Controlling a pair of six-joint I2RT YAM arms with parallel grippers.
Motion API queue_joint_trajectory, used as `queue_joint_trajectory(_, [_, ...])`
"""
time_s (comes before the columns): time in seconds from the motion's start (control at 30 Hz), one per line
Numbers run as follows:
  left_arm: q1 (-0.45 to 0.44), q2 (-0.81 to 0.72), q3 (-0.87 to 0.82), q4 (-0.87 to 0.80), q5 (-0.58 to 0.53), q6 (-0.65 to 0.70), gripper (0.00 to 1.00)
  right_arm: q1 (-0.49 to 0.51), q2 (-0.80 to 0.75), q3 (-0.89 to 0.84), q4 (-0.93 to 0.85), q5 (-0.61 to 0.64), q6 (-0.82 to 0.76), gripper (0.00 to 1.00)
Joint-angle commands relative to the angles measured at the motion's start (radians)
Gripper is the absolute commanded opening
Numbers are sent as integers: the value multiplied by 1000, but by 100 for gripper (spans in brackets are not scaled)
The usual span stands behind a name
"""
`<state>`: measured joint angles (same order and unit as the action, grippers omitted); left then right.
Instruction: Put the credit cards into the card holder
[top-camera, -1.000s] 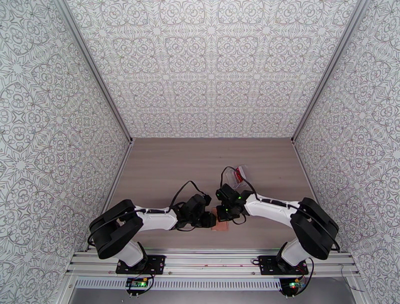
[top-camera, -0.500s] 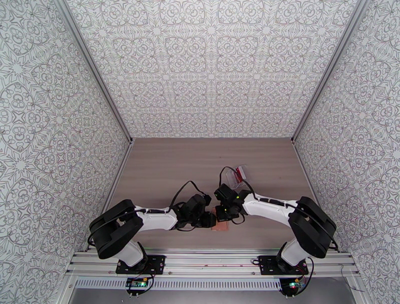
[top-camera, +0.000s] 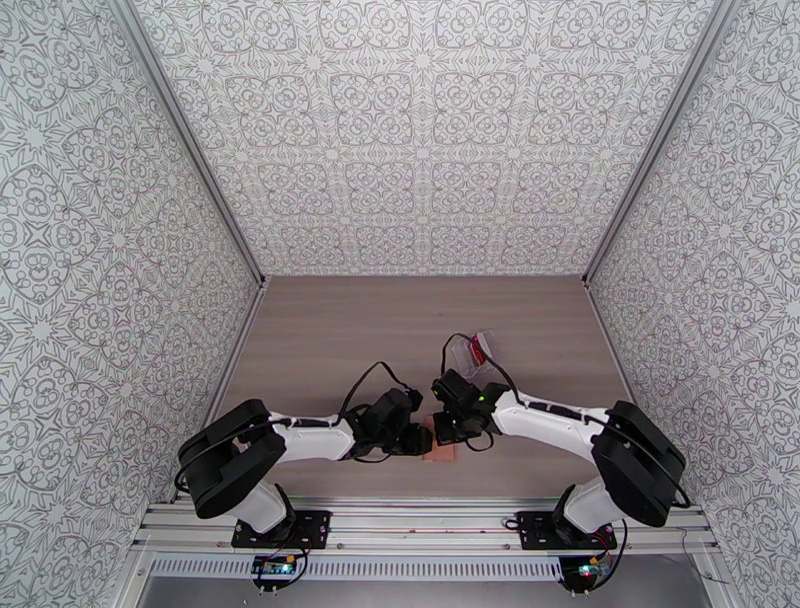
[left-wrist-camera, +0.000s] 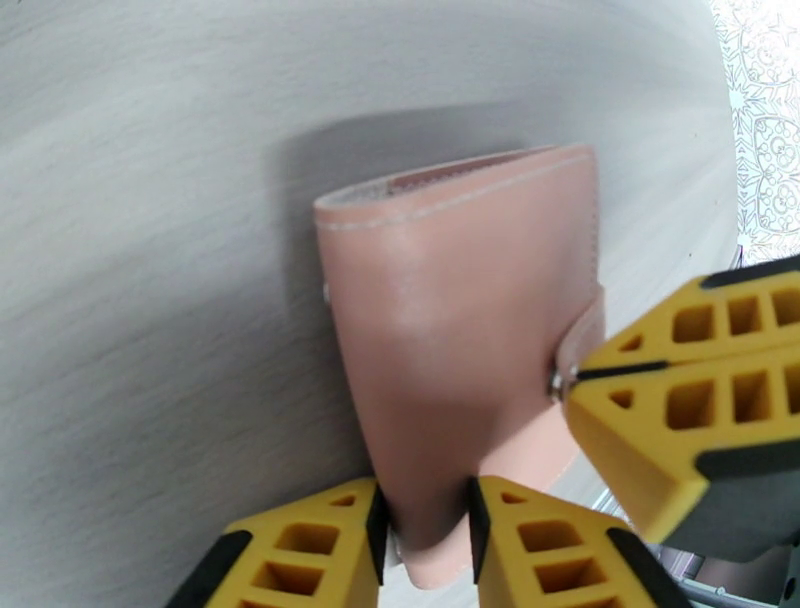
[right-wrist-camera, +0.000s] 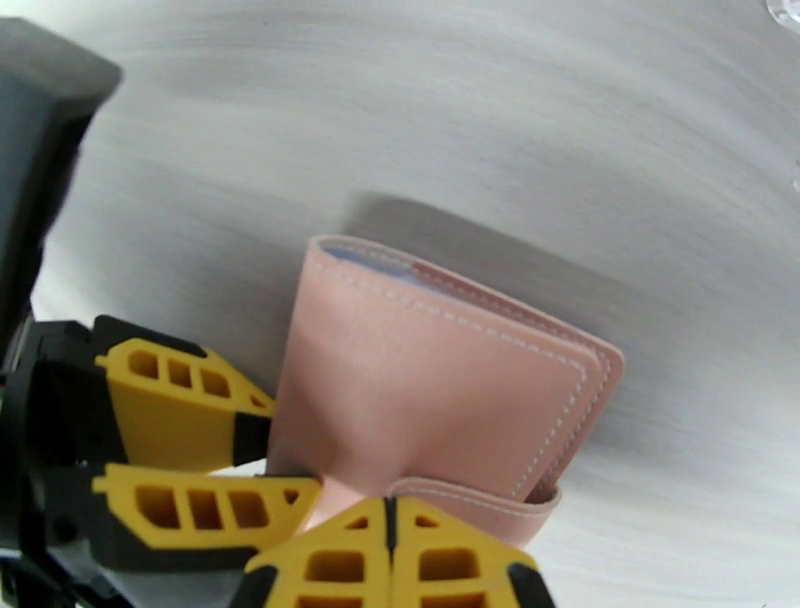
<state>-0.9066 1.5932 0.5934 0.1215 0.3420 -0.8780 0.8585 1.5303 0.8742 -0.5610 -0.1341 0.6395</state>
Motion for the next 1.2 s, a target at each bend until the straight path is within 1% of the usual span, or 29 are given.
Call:
queue_joint_trajectory(0.0, [-9,-24,-22,-7,-45,10,33,12,-12,-4,4,-10,14,0])
queue_joint_trajectory(0.07, [-3,-51,-33,-5,-55,6,37,13,-6,-7,7,-15,15,0])
queue_joint_trajectory(0.27, [33,-180,-68,-54,-79,4,40,12,-2,-2,30,-45,27,0])
queue_joint_trajectory(0.37, [71,-261,-91,-87,-83,5,42,13,2,-1,46,-57,49,0])
queue_joint_trajectory(0.57, [174,-397,-136,-181,-74,24,44,27,39,-4,141,-136,112,0])
queue_joint_trajectory(0.7, [234,-488,-172,-225,-60,30,44,41,82,23,137,-123,120,0])
queue_joint_trajectory(0.87, [277,-547,-191,-268,-44,44,46,50,105,43,127,-113,124,0])
queue_joint_trajectory(0.93, [287,-564,-192,-280,-41,49,48,52,98,49,119,-110,123,5])
queue_joint_trajectory(1.0, [304,-585,-189,-301,-40,59,48,53,82,58,106,-102,116,14])
queue_joint_trajectory(1.07, [323,-612,-172,-338,-50,77,51,54,59,70,84,-84,101,26])
queue_joint_trajectory(1.17, [366,-674,-132,-424,-88,113,54,53,6,93,47,-26,76,37])
